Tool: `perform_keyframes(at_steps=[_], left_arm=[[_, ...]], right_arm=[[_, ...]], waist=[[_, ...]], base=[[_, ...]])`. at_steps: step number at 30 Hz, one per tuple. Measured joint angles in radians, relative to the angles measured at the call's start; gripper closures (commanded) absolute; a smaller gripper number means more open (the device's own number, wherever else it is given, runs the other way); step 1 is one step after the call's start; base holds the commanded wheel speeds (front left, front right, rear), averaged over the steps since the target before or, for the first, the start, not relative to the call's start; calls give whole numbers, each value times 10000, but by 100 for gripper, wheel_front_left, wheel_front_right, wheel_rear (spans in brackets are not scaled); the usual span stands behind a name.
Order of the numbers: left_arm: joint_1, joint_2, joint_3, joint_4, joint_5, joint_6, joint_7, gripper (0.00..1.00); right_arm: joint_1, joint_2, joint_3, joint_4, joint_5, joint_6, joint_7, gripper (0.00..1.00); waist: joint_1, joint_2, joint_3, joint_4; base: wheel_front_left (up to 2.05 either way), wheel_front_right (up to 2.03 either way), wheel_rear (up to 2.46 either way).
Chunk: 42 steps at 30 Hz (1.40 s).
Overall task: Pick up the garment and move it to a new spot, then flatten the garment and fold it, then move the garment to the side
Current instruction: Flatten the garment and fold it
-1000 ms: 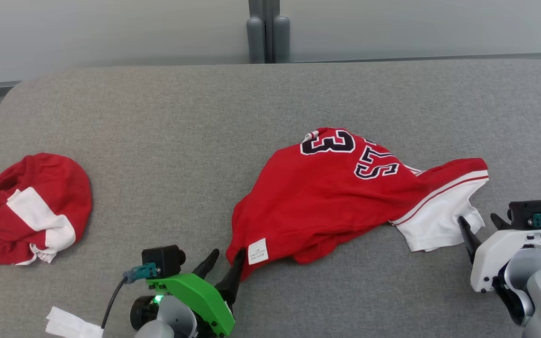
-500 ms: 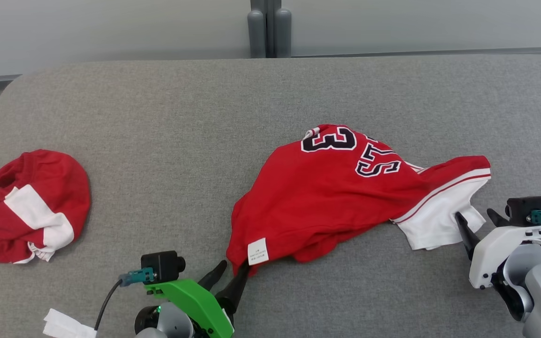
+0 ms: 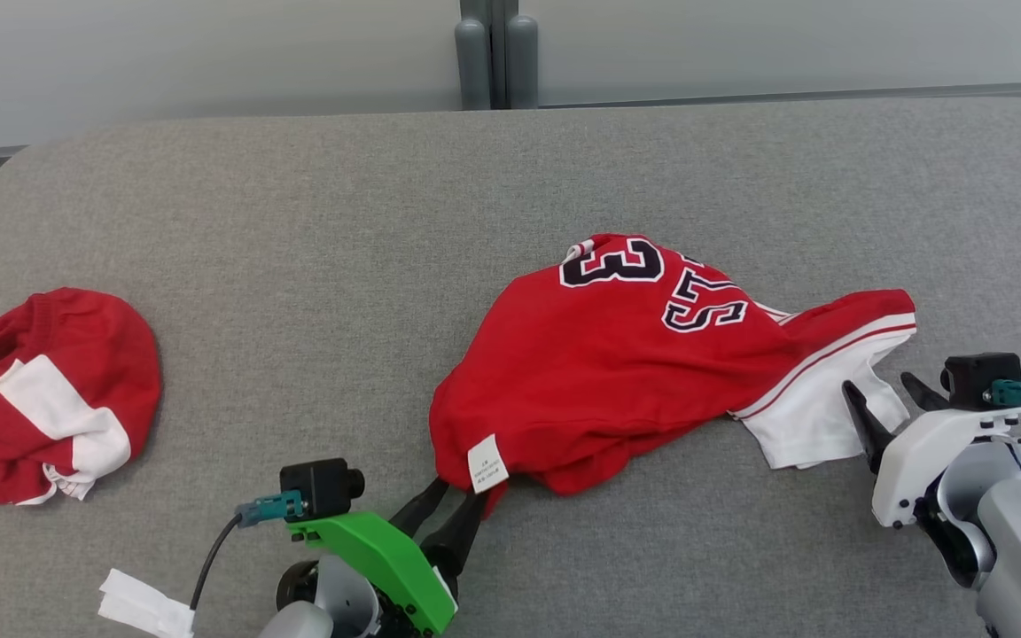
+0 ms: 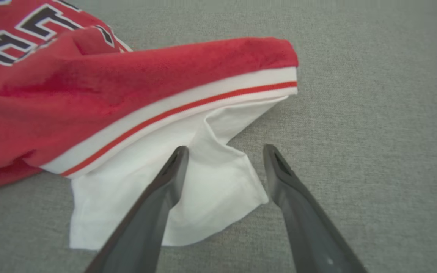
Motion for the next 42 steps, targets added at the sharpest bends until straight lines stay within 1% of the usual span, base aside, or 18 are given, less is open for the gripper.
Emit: perform_keyframes(at_steps=[2, 5, 13, 18, 21, 23, 29, 33, 37, 42], left_arm=[[-31, 92, -102, 38, -113, 0, -88, 0], [-130, 207, -263, 144, -163, 0, -184, 0], [-342, 276, -410, 683, -73, 0, -522, 0], [-447, 313, -474, 894, 186, 21, -698, 0], [-499, 334, -470, 907, 190, 21, -784, 0], [-512, 353, -472, 909, 190, 21, -792, 0], [-520, 261, -640, 930, 134, 21, -675, 0], [-519, 213, -830, 709, -176, 10, -600, 0], [-521, 215, -890, 535, -441, 8, -759, 0], [-850, 153, -911, 1074, -529, 6, -932, 0]], right_arm=[[-139, -94, 215, 59, 12, 2, 127, 0], [-163, -384, 648, 203, 58, 0, 619, 0], [-351, -840, 1283, 174, 1210, 2, 1858, 0], [-339, -1032, 1453, 209, 1618, 6, 2452, 0], [-325, -1101, 1415, 199, 1714, 17, 2568, 0], [-309, -1085, 1335, 198, 1751, 17, 2573, 100], [-225, -976, 1175, 324, 1712, 10, 2345, 100], [-211, -930, 1066, 472, 1597, 17, 2217, 100], [-183, -907, 961, 562, 1519, 17, 2144, 100], [-174, -863, 911, 568, 1448, 15, 2127, 100]], waist=[[0, 0, 8, 7], [0, 0, 27, 64], [0, 0, 111, 190], [0, 0, 185, 275], [0, 0, 211, 306], [0, 0, 212, 292], [0, 0, 165, 230], [0, 0, 120, 211], [0, 0, 90, 186], [0, 0, 70, 142]], base=[[0, 0, 0], [0, 0, 0], [0, 0, 0], [0, 0, 0], [0, 0, 0], [0, 0, 0], [0, 0, 0], [0, 0, 0], [0, 0, 0], [0, 0, 0]])
